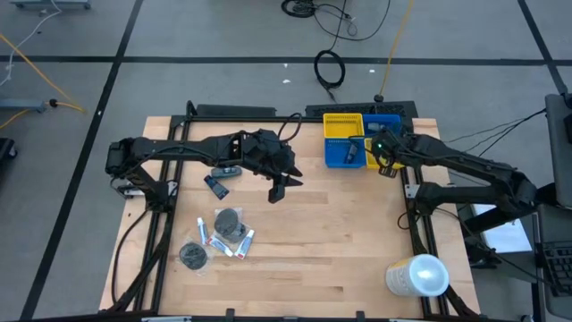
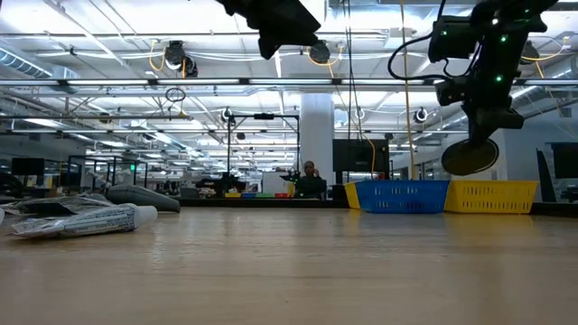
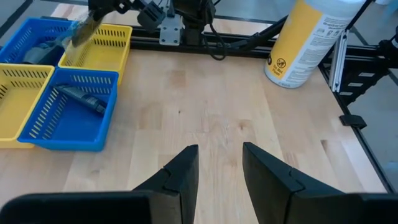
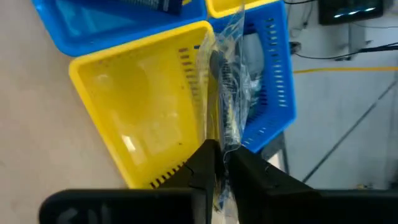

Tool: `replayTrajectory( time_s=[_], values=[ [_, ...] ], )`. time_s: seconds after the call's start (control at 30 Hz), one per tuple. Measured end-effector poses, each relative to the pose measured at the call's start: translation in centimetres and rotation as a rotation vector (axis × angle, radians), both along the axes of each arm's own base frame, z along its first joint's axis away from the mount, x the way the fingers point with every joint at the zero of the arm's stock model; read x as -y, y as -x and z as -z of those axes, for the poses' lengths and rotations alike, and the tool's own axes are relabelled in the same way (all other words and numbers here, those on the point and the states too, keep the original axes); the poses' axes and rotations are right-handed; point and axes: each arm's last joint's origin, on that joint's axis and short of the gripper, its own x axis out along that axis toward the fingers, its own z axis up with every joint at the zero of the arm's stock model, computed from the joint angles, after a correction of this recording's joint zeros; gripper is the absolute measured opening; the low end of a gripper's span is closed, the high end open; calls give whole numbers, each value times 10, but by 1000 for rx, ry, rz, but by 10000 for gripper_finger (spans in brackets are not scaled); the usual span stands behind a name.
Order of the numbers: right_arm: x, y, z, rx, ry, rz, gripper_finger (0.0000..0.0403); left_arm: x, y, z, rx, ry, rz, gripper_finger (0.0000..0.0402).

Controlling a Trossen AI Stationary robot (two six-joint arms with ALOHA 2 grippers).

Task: Pick & Place Travel size toiletries
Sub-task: Put the black hairbrush into the bottom yellow basket

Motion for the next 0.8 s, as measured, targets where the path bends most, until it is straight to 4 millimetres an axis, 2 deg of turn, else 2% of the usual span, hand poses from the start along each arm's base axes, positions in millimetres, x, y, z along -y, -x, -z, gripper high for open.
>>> replayTrajectory(
  time_s=[0.3, 0.63, 0.8],
  values=[
    [5, 3, 0, 22, -28, 17, 92, 0, 0, 0, -3, 1, 0, 124],
    [11, 4, -3, 17, 63, 74, 182, 0, 0, 0, -3, 1, 1, 124],
    [12, 2, -4, 43, 86, 79, 210, 0, 0, 0, -3, 0, 0, 124]
  ],
)
